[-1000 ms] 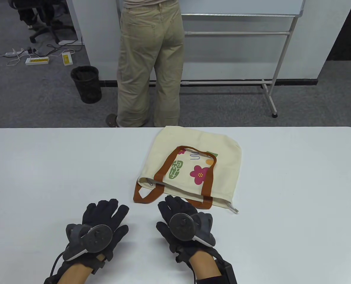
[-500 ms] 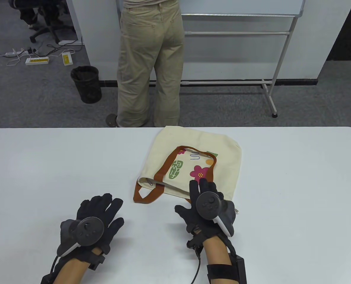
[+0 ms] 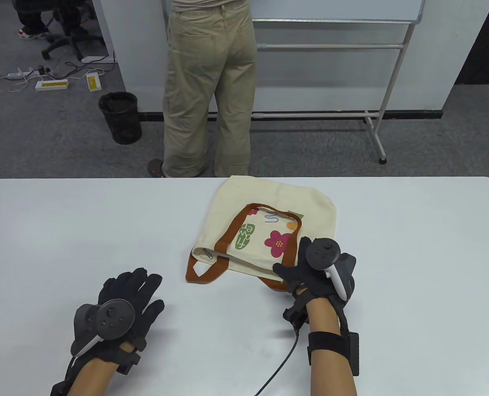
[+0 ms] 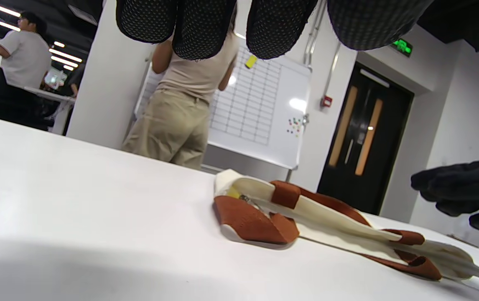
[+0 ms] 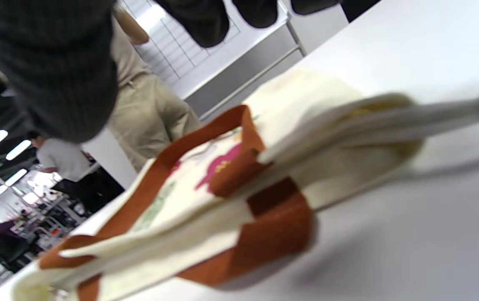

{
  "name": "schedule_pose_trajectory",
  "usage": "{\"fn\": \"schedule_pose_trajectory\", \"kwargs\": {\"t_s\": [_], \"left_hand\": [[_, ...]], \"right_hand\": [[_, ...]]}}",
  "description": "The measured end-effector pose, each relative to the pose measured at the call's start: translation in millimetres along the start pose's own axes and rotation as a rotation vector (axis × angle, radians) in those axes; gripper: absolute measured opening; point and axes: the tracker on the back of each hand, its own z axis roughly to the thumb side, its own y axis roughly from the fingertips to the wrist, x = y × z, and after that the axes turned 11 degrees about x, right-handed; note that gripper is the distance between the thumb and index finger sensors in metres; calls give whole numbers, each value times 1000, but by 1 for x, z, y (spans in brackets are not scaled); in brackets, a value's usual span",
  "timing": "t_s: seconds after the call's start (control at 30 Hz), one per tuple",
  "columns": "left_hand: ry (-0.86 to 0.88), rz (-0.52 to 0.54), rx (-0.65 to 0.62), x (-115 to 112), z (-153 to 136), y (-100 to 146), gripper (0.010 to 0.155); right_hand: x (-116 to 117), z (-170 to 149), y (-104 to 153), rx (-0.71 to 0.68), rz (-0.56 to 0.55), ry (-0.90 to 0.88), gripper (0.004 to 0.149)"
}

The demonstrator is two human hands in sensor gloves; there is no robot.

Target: Unzip the canvas bag

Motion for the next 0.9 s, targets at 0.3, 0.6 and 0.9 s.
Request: {"fn": "schedule_pose_trajectory", "kwargs": {"t_s": [0.3,0.6,0.9], "left_hand": [[-24,-21,6,-2,-3,0,65],[-12,-14,14,0,-6,0,65],[18,4,23,5,-11,1,64]], "right_hand": [[22,-27,-22,184,57,183,88],[26,-39,-23,207,-198,25,50],[14,-32,-10,69,-233,-438,51]]}}
